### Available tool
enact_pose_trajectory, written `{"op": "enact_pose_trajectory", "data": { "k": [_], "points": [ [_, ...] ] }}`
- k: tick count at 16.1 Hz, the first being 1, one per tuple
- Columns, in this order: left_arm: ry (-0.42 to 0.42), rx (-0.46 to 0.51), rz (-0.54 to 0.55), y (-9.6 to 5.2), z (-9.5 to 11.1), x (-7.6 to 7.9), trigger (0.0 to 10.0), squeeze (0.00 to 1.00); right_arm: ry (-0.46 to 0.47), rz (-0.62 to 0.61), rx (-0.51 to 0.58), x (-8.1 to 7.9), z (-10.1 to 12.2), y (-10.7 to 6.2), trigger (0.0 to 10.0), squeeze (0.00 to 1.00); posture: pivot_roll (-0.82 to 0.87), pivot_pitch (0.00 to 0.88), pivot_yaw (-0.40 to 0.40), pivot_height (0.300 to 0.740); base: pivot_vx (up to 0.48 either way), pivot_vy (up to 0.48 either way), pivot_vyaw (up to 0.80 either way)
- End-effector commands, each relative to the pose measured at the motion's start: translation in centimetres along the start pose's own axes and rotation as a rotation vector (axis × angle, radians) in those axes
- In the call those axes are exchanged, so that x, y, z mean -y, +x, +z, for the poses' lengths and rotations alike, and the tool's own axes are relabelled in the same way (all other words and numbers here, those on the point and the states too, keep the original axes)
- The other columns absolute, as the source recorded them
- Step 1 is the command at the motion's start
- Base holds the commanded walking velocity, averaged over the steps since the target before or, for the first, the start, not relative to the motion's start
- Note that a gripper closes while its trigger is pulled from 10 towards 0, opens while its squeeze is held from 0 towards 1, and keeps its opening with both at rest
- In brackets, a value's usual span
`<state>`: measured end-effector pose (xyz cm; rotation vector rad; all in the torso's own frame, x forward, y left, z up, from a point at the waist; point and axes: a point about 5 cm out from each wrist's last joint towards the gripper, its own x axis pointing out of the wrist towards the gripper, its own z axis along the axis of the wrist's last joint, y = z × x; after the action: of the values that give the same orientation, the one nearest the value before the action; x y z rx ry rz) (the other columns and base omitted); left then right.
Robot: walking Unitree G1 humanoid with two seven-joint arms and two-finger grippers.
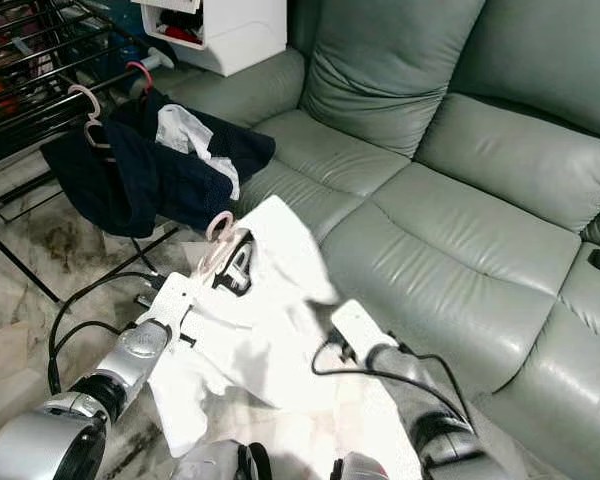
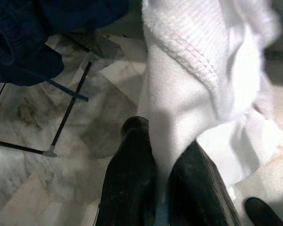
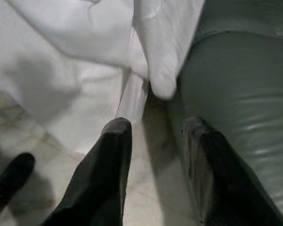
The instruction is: Hang hanger
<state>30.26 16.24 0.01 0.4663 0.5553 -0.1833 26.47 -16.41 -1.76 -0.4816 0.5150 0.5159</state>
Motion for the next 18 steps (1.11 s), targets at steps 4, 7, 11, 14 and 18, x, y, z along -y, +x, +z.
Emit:
{"op": "enact_pose_trajectory", "data": {
  "k": [4,7,11,14,18],
  "points": [
    [0.128,0.153,-0.018,0.0,2.2,-1.6,10.0,0.0,-0.089,-0.009,0.149,0.8,2.2,-0.2,10.0,1.0,-0.09,0.0,0.098,0.74,0.0,0.0,0.0],
    [0.324,0.218,-0.169,-0.4,2.1,-1.5,10.0,0.0,-0.23,0.09,0.217,2.8,3.3,-1.3,10.0,1.0,-0.09,0.0,0.099,0.74,0.0,0.0,0.0],
    [0.517,0.299,-0.386,-1.3,1.8,-0.1,10.0,0.0,-0.449,0.201,0.192,5.7,3.4,-3.0,10.0,1.0,-0.09,0.0,0.103,0.74,0.0,0.0,0.0],
    [0.615,0.34,-0.502,-1.9,1.5,1.1,10.0,0.0,-0.496,0.255,0.165,6.8,3.4,-3.6,10.0,1.0,-0.1,0.0,0.104,0.74,0.0,0.0,0.0],
    [0.682,0.412,-0.596,-2.4,1.9,2.2,10.0,0.0,-0.553,0.381,0.15,7.0,3.9,-3.8,10.0,1.0,-0.1,0.0,0.103,0.74,0.0,0.0,0.0]
  ]
}}
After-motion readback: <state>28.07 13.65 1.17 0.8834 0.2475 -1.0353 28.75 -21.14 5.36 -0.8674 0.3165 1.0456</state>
